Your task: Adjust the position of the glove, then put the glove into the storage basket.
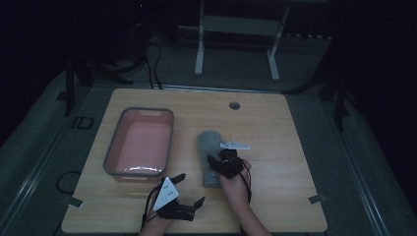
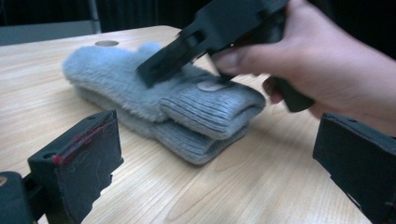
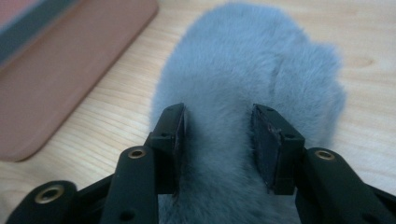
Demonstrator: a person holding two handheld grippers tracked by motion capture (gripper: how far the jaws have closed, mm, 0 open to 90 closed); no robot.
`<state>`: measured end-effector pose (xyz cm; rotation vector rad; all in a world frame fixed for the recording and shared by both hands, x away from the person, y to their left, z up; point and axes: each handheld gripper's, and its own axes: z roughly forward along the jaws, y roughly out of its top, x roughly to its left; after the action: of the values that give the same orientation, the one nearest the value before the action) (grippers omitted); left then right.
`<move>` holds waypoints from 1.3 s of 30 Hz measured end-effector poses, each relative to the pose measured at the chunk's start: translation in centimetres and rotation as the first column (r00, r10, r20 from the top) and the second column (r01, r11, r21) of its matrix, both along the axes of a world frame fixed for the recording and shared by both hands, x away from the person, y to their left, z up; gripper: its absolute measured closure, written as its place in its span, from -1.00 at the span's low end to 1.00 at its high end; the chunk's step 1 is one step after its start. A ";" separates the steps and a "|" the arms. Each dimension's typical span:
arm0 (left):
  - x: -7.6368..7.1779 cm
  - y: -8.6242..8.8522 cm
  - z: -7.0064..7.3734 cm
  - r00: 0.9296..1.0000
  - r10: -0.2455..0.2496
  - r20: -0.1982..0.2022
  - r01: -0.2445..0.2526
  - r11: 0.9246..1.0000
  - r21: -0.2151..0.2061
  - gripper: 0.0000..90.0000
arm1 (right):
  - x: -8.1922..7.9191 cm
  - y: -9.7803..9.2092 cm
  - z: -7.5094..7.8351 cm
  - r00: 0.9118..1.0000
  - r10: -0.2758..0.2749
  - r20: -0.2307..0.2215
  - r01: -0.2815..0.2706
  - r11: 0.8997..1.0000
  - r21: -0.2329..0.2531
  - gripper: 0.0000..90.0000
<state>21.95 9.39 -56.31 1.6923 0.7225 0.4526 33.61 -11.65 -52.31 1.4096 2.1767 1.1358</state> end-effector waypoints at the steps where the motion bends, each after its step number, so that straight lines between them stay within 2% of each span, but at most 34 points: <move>1: 0.1 0.0 0.0 1.000 -0.001 -0.003 0.001 1.000 -0.005 -0.97 | -0.1 -0.2 0.3 1.000 0.012 0.006 -0.012 1.000 0.000 0.24; 3: 0.1 0.1 0.0 1.000 0.006 -0.002 -0.006 1.000 -0.002 -0.97 | -0.3 -0.6 1.0 0.998 0.038 0.044 -0.039 0.999 0.012 0.15; 4: 0.2 0.1 0.0 1.000 0.007 -0.002 -0.007 1.000 -0.001 -0.97 | -0.4 -0.8 1.3 0.996 0.057 0.073 -0.057 0.998 0.002 0.07; 6: 0.1 0.1 -0.1 1.000 0.012 0.005 -0.012 1.000 -0.007 -0.97 | -0.5 -1.3 1.8 0.989 0.093 0.118 -0.089 0.995 -0.036 -0.07; 8: 0.1 0.0 0.0 1.000 0.022 0.011 -0.022 1.000 0.003 -0.97 | -0.7 -1.8 2.2 0.977 0.116 0.181 -0.102 0.991 -0.084 -0.25; 9: 0.1 0.0 0.0 1.000 0.023 0.013 -0.023 1.000 0.006 -0.97 | -0.8 -2.0 2.5 0.977 0.118 0.176 -0.101 0.990 -0.102 -0.31; 10: 0.0 0.0 0.1 1.000 0.025 0.012 -0.025 1.000 0.004 -0.97 | -0.7 -2.3 2.8 0.982 0.117 0.151 -0.102 0.989 -0.103 -0.38; 11: 0.1 -0.1 0.2 1.000 0.025 -0.004 -0.025 1.000 0.014 -0.97 | -0.6 -2.6 2.9 0.983 0.131 0.131 -0.120 0.989 -0.090 -0.49; 12: 0.1 -0.2 0.4 1.000 0.020 -0.014 -0.019 1.000 0.018 -0.97 | -0.5 -3.2 3.1 0.980 0.167 0.111 -0.162 0.985 -0.055 -0.62; 13: 0.1 -0.2 0.4 1.000 0.020 -0.014 -0.019 1.000 0.018 -0.97 | -0.4 -3.6 3.3 0.979 0.176 0.104 -0.172 0.984 -0.042 -0.71; 14: 0.2 -0.3 1.0 1.000 0.014 -0.018 -0.014 1.000 0.024 -0.97 | -0.4 -4.0 3.4 0.976 0.187 0.112 -0.184 0.982 -0.029 -0.72; 15: 0.2 -0.3 1.0 1.000 0.014 -0.018 -0.014 1.000 0.024 -0.97 | -0.4 -4.0 3.4 0.976 0.187 0.112 -0.184 0.982 -0.029 -0.72; 16: 0.2 -0.4 1.4 1.000 0.013 -0.020 -0.013 1.000 0.024 -0.97 | -0.6 -5.0 3.5 0.973 0.205 0.111 -0.205 0.979 -0.010 -0.74; 18: 0.4 -0.6 2.0 0.999 0.023 -0.036 -0.022 0.999 0.038 -0.97 | -0.7 -5.9 3.4 0.971 0.206 0.120 -0.207 0.978 -0.006 -0.70; 20: 0.7 -0.7 2.4 0.998 0.021 -0.052 -0.020 0.999 0.028 -0.97 | -0.6 -6.7 3.3 0.959 0.243 0.146 -0.241 0.970 -0.031 -0.70; 22: 1.2 -0.8 2.7 0.997 0.028 -0.071 -0.026 0.999 0.032 -0.97 | -0.6 -7.4 3.3 0.950 0.268 0.162 -0.259 0.963 -0.077 -0.69; 25: 2.1 -1.1 3.1 0.995 0.048 -0.091 -0.043 0.998 0.051 -0.97 | -0.6 -8.2 3.5 0.940 0.280 0.197 -0.266 0.959 -0.094 -0.67; 28: 3.1 -1.6 3.6 0.991 0.056 -0.118 -0.049 0.997 0.063 -0.97 | -0.4 -9.0 3.8 0.952 0.283 0.119 -0.276 0.958 -0.074 -0.66; 30: 3.9 -2.0 4.2 0.988 0.068 -0.138 -0.058 0.996 0.074 -0.97 | -0.3 -9.6 3.9 0.959 0.267 0.100 -0.260 0.963 -0.074 -0.66; 32: 4.6 -2.5 4.8 0.986 0.066 -0.151 -0.054 0.995 0.088 -0.97 | 0.0 -10.0 3.9 0.960 0.268 0.081 -0.264 0.963 -0.060 -0.68; 33: 5.0 -2.8 5.0 0.985 0.074 -0.158 -0.057 0.993 0.107 -0.97 | 0.1 -10.2 3.9 0.963 0.257 0.081 -0.253 0.966 -0.056 -0.67; 35: 5.9 -3.3 5.4 0.984 0.072 -0.165 -0.050 0.989 0.136 -0.97 | 0.4 -10.3 4.0 0.963 0.259 0.074 -0.256 0.965 -0.056 -0.67; 37: 6.9 -3.7 5.6 0.978 0.094 -0.186 -0.064 0.985 0.158 -0.97 | 0.8 -10.3 3.8 0.968 0.244 0.053 -0.241 0.969 -0.049 -0.67; 39: 7.9 -4.1 5.7 0.970 0.106 -0.221 -0.069 0.984 0.166 -0.97 | 1.2 -10.3 3.6 0.967 0.252 0.036 -0.251 0.968 -0.027 -0.72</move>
<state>29.86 5.26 -50.61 1.8863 0.9538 0.3871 34.84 -21.92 -48.67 1.1148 2.3826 1.2072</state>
